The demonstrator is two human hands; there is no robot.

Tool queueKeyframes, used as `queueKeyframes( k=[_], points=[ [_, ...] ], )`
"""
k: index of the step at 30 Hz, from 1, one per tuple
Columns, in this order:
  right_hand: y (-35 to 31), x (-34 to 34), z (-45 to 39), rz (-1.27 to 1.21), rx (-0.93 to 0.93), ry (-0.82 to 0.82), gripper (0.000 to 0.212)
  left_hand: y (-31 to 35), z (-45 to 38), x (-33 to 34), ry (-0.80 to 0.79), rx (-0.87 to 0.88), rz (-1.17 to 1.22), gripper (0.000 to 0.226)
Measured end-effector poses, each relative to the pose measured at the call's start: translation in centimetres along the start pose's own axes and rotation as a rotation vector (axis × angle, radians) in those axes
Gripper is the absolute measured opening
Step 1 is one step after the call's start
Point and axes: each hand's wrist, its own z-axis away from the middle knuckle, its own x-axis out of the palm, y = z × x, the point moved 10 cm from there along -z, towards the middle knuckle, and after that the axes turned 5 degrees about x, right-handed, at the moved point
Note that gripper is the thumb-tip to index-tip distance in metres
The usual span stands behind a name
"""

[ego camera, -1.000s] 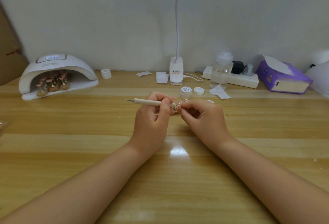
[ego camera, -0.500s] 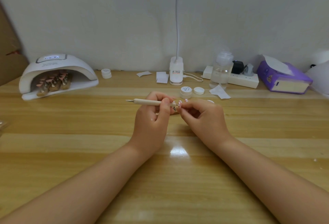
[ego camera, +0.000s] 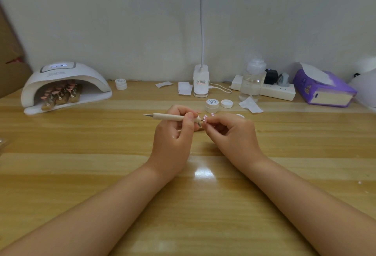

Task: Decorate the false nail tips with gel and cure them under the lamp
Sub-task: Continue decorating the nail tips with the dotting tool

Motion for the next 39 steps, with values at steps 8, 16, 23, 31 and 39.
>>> queueKeyframes(
  k=[8,16,23,31,39],
  points=[
    [0.0,-0.2,0.0,0.002,0.008,0.023,0.005,0.6,-0.2,-1.1,0.088,0.016,0.023,0.014],
    [0.5,-0.3,-0.1,-0.069,0.113,0.012,0.007,-1.1,-0.8,-3.8,0.258,-0.081,0.032,0.018],
    [-0.5,1.5,-1.0,-0.011,0.108,-0.099,0.008,-3.0,-0.8,-5.4,0.390,-0.193,0.050,0.022],
    [-0.8,5.8,-1.6,0.181,0.144,-0.210,0.013,-3.8,-0.8,-5.9,0.429,-0.238,0.073,0.022],
    [-0.4,7.5,-1.7,0.325,0.162,-0.217,0.022,-3.8,-0.8,-5.7,0.423,-0.243,0.086,0.022]
  ],
)
